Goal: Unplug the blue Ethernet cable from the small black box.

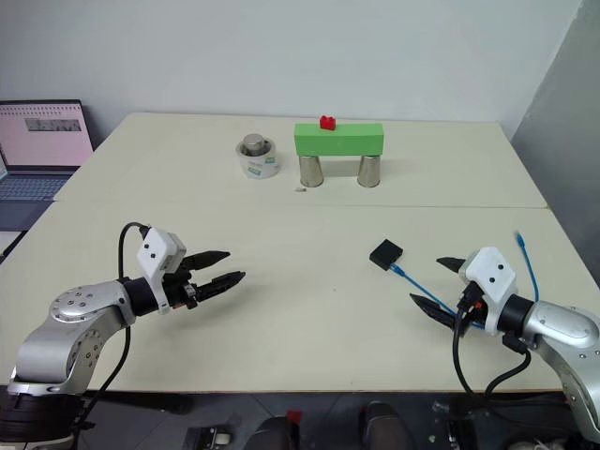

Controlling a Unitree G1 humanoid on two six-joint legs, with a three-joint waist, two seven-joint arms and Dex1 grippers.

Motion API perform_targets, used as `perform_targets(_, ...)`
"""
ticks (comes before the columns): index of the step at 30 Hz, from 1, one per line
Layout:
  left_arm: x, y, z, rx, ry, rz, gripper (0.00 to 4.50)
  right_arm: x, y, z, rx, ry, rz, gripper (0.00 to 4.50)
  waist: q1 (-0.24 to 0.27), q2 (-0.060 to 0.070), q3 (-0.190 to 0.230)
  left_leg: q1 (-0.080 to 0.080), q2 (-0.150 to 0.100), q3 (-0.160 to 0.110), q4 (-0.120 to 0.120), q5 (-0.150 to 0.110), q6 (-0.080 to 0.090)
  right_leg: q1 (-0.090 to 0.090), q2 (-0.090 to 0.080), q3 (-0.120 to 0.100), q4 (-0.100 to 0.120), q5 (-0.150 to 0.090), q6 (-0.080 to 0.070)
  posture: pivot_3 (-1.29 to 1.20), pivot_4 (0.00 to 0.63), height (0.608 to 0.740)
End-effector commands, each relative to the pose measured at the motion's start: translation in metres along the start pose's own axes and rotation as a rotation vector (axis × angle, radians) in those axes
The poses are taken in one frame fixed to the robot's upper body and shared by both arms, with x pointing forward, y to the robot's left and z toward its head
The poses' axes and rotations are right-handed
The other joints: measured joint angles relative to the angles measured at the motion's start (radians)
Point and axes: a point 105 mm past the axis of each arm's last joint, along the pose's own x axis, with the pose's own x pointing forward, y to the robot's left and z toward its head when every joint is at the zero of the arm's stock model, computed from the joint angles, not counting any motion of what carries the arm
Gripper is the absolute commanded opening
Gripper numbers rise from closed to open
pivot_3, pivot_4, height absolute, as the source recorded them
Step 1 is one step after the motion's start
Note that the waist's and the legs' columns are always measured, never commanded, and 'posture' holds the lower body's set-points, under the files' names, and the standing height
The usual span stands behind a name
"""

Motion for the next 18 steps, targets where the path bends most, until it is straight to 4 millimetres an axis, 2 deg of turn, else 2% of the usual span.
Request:
perform_targets(1, -0.005, -0.009, 0.012, 0.021, -0.027, -0.062, 3.15, -0.003, -0.005, 0.007, -0.041, -0.014, -0.022, 4.43, 0.0, 0.0, 0.0, 0.0, 0.0, 0.0, 0.0, 0.0, 0.0, 0.0, 0.0, 0.0, 0.0, 0.0, 0.0, 0.0, 0.15, 0.74)
perform_targets(11, -0.004, -0.01, 0.011, 0.048, -0.012, -0.06, 3.15, -0.001, -0.005, 0.002, -0.043, 0.011, -0.021, 4.43, 0.0, 0.0, 0.0, 0.0, 0.0, 0.0, 0.0, 0.0, 0.0, 0.0, 0.0, 0.0, 0.0, 0.0, 0.0, 0.0, 0.15, 0.74)
perform_targets(18, 0.007, -0.021, 0.023, 0.063, -0.042, -0.12, 3.15, 0.008, -0.008, -0.011, -0.018, 0.06, -0.057, 4.43, 0.0, 0.0, 0.0, 0.0, 0.0, 0.0, 0.0, 0.0, 0.0, 0.0, 0.0, 0.0, 0.0, 0.0, 0.0, 0.0, 0.15, 0.74)
